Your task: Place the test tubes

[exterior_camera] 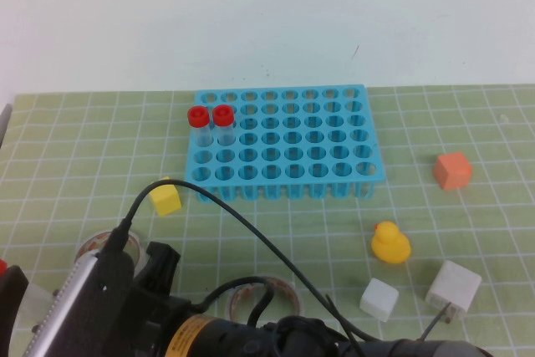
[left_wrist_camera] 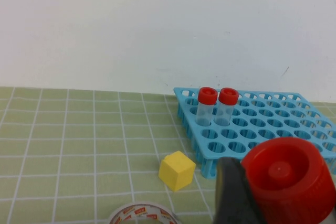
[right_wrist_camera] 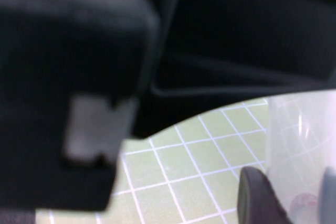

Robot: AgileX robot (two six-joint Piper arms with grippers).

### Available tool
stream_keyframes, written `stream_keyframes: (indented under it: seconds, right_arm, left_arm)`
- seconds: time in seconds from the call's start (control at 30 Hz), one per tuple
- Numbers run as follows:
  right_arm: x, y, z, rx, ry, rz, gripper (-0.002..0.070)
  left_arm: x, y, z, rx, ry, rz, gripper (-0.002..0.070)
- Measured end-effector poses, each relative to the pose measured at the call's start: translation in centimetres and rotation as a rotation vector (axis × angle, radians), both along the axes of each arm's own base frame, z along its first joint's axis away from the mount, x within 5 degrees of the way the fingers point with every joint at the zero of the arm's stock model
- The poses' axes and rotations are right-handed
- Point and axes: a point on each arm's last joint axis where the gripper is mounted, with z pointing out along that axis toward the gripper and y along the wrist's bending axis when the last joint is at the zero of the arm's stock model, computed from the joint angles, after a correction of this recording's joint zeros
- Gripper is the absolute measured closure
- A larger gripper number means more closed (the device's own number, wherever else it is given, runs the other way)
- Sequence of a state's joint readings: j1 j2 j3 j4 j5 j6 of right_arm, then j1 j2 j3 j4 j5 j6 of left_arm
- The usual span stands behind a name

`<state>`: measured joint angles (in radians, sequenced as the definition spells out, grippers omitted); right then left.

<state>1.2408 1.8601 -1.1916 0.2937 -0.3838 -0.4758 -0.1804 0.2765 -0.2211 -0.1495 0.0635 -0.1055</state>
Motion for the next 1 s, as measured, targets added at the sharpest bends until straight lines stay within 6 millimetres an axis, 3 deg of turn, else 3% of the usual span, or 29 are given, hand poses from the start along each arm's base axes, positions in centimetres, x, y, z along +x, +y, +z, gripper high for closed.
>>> stream_keyframes:
  seconds: [0.33, 0.77, 0.87, 1.0]
  right_arm:
    - [0.13, 0.16, 0.51, 0.045, -0.102, 0.027, 0.0442]
    - [-0.27, 0.46, 0.79, 0.082, -0.138, 0.066, 0.0442]
    - [-0.28, 0.46, 0.77, 0.079, -0.139, 0.068, 0.0442]
    - [-0.29, 0.47, 0.61, 0.07, -0.131, 0.069, 0.0442]
  left_arm:
    - [0.03, 0.07, 0.53, -0.01, -0.052, 0.008, 0.033]
    - [0.02, 0.05, 0.39, -0.032, -0.033, 0.008, 0.0258]
    - [0.02, 0.05, 0.37, -0.034, -0.03, 0.008, 0.0272]
    - [-0.01, 0.03, 0.37, -0.076, -0.022, 0.007, 0.0346]
